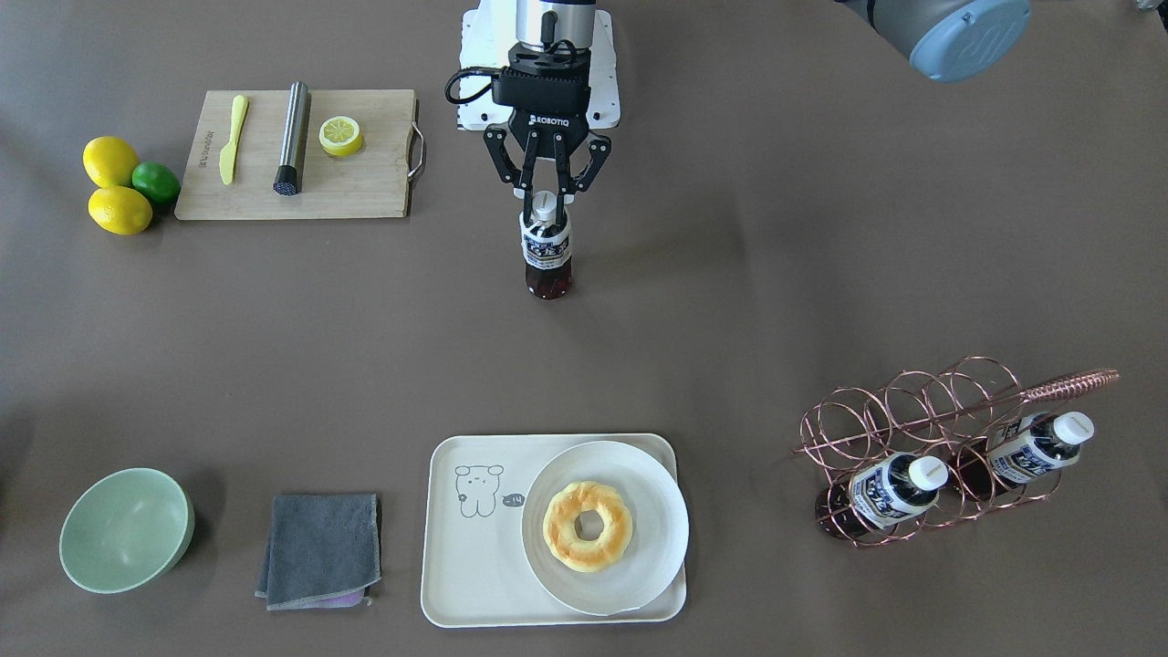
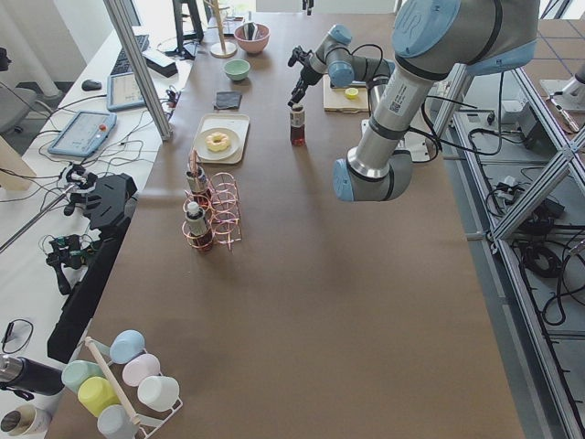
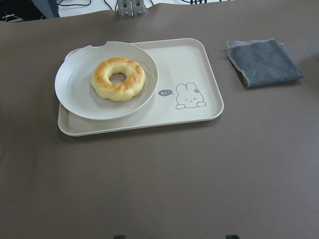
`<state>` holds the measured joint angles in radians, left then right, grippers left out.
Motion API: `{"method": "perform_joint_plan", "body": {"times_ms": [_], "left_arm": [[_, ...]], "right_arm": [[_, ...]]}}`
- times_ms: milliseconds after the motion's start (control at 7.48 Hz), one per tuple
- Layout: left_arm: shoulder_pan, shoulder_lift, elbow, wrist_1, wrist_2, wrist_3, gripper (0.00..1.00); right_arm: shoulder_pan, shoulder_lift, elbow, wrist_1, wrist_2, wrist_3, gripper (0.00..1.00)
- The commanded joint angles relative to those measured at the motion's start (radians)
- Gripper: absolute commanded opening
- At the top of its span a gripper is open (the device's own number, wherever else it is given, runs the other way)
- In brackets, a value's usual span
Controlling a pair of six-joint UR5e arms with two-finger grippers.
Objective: Place tea on tray
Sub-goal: 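Lower the tea bottle onto the table in front of the tray, then open the left gripper and withdraw it back to the rack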
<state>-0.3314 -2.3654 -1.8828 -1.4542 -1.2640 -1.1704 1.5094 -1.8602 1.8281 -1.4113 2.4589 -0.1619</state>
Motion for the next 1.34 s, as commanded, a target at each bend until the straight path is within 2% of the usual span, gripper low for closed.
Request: {"method": "perform_joint_plan", "body": {"times_ms": [0, 267, 401, 534, 668, 802, 1069, 1202], "left_arm": [[-0.002, -0.003, -0.009, 0.000, 0.000, 0.000, 0.76], [-0.053, 0.000, -0.035, 0.014, -0.014, 0.005, 0.79], [-0.131, 0.012, -0.041, 0.041, -0.116, 0.032, 0.79], [-0.259, 0.043, -0.083, 0.096, -0.287, 0.140, 0.79], [-0.379, 0.101, -0.135, 0.121, -0.417, 0.257, 0.79], [-0.500, 0.154, -0.144, 0.121, -0.566, 0.350, 0.79], [-0.735, 0.282, -0.151, 0.115, -0.810, 0.617, 0.85], [-0.827, 0.358, -0.141, 0.104, -0.893, 0.738, 0.91]], "right_arm": [[0.000, 0.002, 0.000, 0.002, 0.000, -0.001, 1.00], [0.000, 0.006, 0.000, 0.033, -0.006, 0.001, 1.00], [0.000, 0.004, 0.000, 0.075, -0.020, 0.008, 1.00], [0.000, 0.004, 0.000, 0.078, -0.024, 0.010, 1.00], [0.002, 0.006, 0.002, 0.077, -0.023, 0.012, 1.00], [0.000, 0.006, 0.002, 0.078, -0.024, 0.012, 1.00], [0.000, 0.016, 0.005, 0.078, -0.026, 0.015, 1.00], [0.000, 0.027, 0.014, 0.078, -0.020, 0.053, 1.00]]}}
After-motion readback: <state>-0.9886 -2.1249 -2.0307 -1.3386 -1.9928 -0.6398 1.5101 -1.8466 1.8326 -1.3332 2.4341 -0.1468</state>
